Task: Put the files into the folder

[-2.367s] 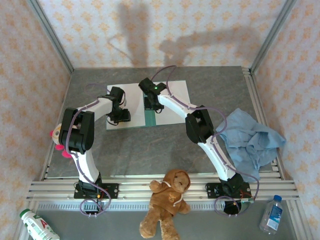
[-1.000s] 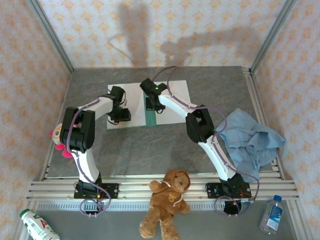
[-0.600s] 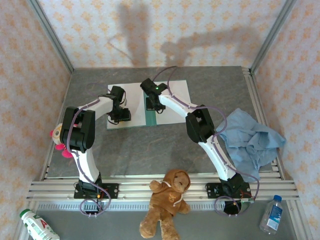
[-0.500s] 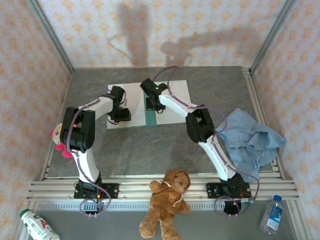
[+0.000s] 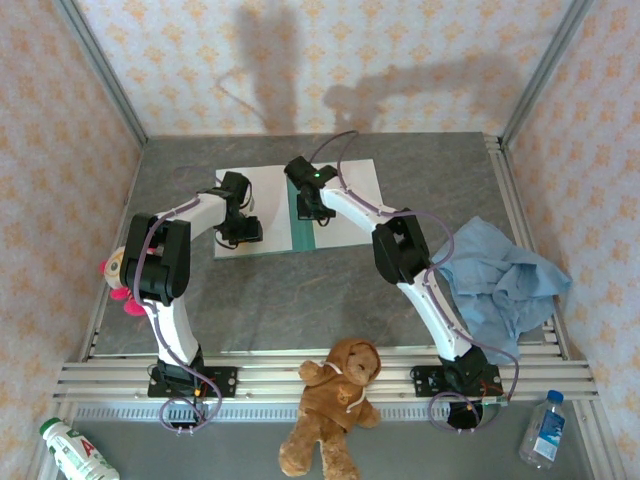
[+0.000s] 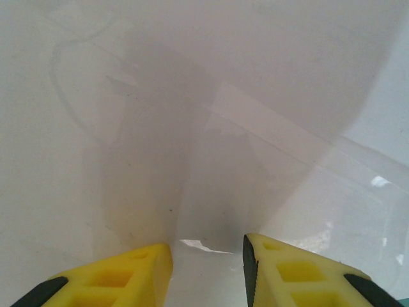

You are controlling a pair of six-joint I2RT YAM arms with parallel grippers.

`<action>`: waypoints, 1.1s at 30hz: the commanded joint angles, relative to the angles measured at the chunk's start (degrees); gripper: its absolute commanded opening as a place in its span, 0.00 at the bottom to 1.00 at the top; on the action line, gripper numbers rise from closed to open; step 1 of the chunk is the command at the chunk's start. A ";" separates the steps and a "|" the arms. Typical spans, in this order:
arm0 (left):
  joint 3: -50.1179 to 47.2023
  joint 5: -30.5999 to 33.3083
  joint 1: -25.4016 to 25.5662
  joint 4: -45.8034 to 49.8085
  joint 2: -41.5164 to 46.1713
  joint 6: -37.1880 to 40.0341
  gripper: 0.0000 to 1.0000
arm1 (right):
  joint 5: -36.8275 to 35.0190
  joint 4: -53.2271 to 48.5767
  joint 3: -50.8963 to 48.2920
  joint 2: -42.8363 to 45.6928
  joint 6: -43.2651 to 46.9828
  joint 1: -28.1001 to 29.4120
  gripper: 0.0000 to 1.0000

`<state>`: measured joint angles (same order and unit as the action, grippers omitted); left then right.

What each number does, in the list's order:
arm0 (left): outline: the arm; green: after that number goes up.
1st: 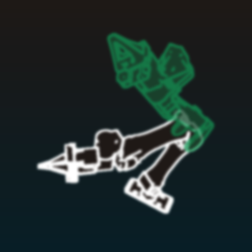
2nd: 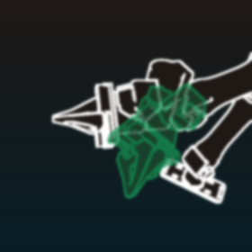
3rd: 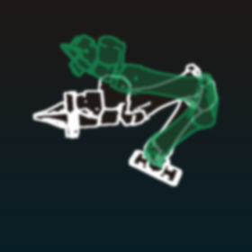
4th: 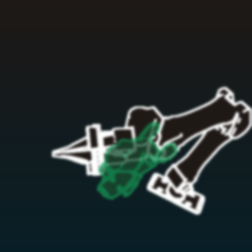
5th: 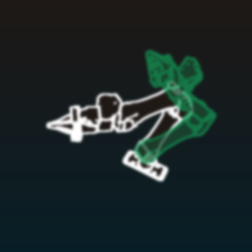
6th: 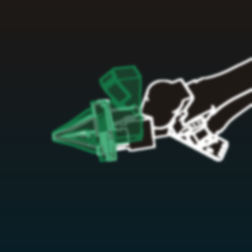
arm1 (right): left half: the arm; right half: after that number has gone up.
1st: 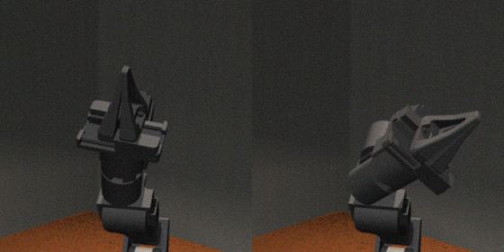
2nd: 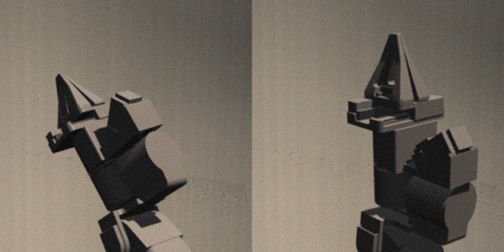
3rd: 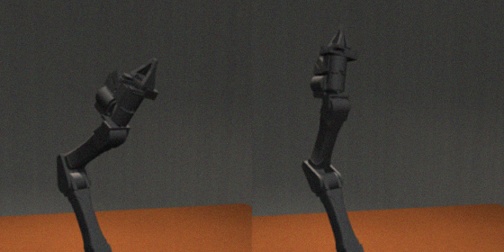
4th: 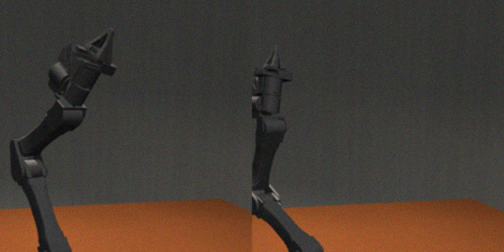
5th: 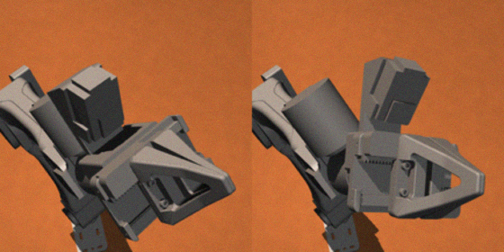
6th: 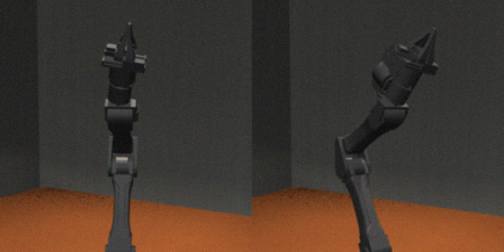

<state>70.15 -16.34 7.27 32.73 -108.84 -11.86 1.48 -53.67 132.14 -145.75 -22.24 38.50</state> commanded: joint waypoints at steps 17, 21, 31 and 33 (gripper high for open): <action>-0.07 1.38 0.13 3.49 -2.87 1.02 0.37 | 9.53 0.09 7.45 1.53 0.47 -5.17 0.13; -0.01 1.42 0.16 3.74 -2.88 0.95 0.37 | 12.93 0.76 10.83 -0.24 0.18 -5.19 0.15; 0.25 1.64 0.12 3.78 -3.27 1.10 0.37 | 13.34 -1.67 12.57 1.15 -3.64 -4.01 0.18; 0.31 1.55 0.12 3.83 -3.31 1.05 0.37 | 12.10 -2.31 12.49 1.17 -3.90 -3.36 0.19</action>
<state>70.76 -16.27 7.31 33.28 -109.27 -11.86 15.81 -53.41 143.39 -146.06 -24.84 33.91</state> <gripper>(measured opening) 0.368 0.186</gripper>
